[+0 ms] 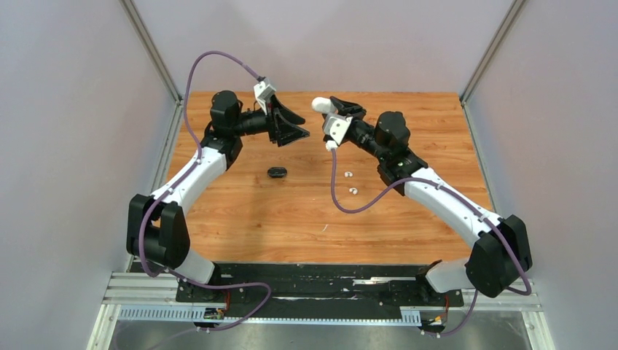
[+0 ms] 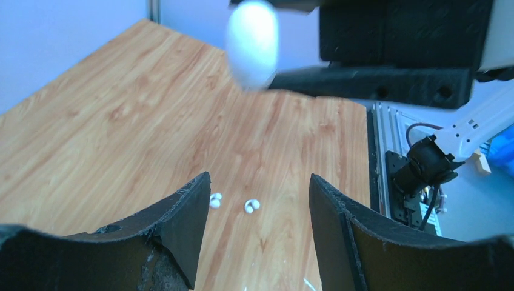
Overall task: Insert the wireless bluetooth earbuds into the charging case
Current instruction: Pick up the charging case at the center of the board.
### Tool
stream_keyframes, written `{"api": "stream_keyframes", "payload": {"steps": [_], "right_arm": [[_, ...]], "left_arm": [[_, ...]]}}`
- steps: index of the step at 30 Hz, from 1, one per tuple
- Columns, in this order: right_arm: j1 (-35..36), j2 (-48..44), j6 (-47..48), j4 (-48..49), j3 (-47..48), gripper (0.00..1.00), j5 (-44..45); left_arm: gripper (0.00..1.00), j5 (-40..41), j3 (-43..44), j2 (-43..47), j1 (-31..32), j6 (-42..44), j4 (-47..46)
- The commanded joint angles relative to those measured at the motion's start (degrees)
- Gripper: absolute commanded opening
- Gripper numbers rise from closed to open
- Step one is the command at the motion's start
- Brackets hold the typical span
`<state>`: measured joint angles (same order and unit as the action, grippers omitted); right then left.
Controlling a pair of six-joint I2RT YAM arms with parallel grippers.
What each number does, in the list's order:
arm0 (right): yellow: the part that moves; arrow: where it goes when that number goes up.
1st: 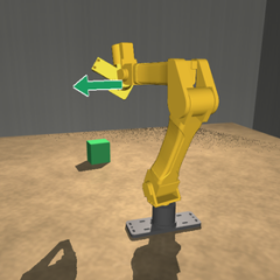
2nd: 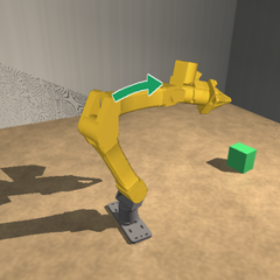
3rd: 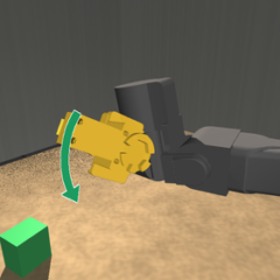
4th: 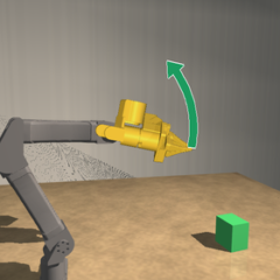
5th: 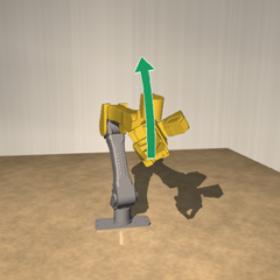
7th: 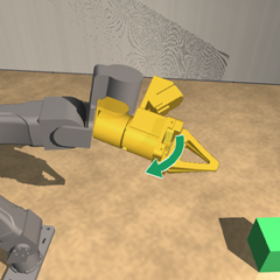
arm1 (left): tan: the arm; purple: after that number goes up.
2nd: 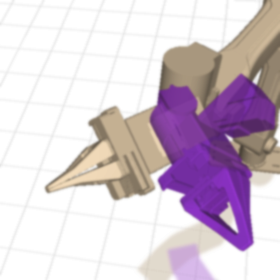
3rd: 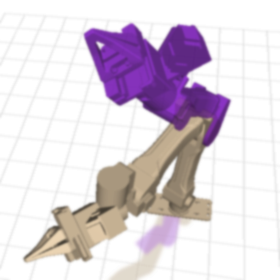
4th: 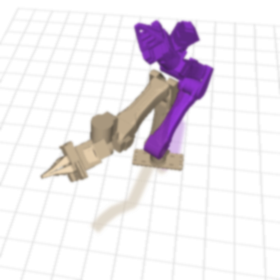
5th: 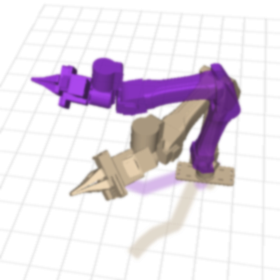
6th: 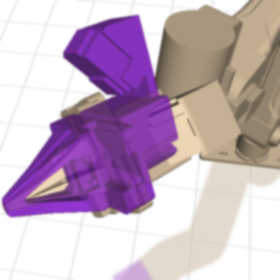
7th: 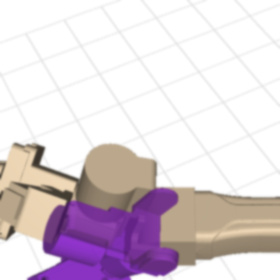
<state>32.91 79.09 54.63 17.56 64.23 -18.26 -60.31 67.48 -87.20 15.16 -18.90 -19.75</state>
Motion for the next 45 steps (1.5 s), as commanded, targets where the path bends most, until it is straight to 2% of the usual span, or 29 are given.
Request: {"api": "stream_keyframes", "payload": {"steps": [1,11,21,33,35,36,38,39,40,41,43,45], "right_arm": [[1.02,-0.56,3.59,3.53,-1.83,0.0,0.42],[1.8,-1.51,4.57,4.77,-3.47,0.0,-1.66],[3.14,-1.33,4.76,5.72,-3.37,0.0,-1.65],[4.0,-0.86,5.35,6.27,-2.88,0.0,-1.51],[4.09,-0.7,5.47,6.58,-2.81,0.0,-1.45],[4.16,-0.56,5.48,6.56,-2.73,0.0,-1.35],[4.18,-0.36,5.57,5.87,-2.55,0.11,-1.21],[4.14,-0.26,5.07,4.92,-2.21,0.24,-0.9],[4.12,-0.09,3.85,2.95,-1.43,0.38,-0.33],[3.85,-0.01,1.08,-0.02,-0.17,0.49,0.15],[2.32,-0.06,-3.83,-7.99,3.83,0.6,-1.3],[-0.32,-0.15,-9.0,-17.71,7.74,0.7,-6.64]], "left_arm": [[0.67,2.29,3.1,1.52,2.66,0.59,-7.26],[0.6,0.68,7.27,-2.14,3.76,-6.35,-9.67],[0.56,0.32,8.46,-3.47,4.17,-7.56,-10.4],[0.35,-0.66,8.88,-4.61,4.26,-9.2,-12.74],[0.29,-0.72,8.84,-4.79,4.27,-9.3,-12.91],[0.23,-0.75,8.87,-4.89,4.27,-9.49,-12.97],[0.09,-1.0,8.89,-5.45,4.27,-10.35,-13.8],[0.02,-1.05,8.85,-5.58,4.2,-10.58,-14.26],[0.0,-1.04,8.74,-5.71,4.15,-10.69,-14.44],[0.0,-1.01,8.59,-5.8,4.06,-10.71,-14.95],[0.0,-1.46,8.57,-6.1,3.81,-10.72,-15.77],[0.0,-2.57,8.73,-6.59,3.41,-9.91,-16.29]]}}
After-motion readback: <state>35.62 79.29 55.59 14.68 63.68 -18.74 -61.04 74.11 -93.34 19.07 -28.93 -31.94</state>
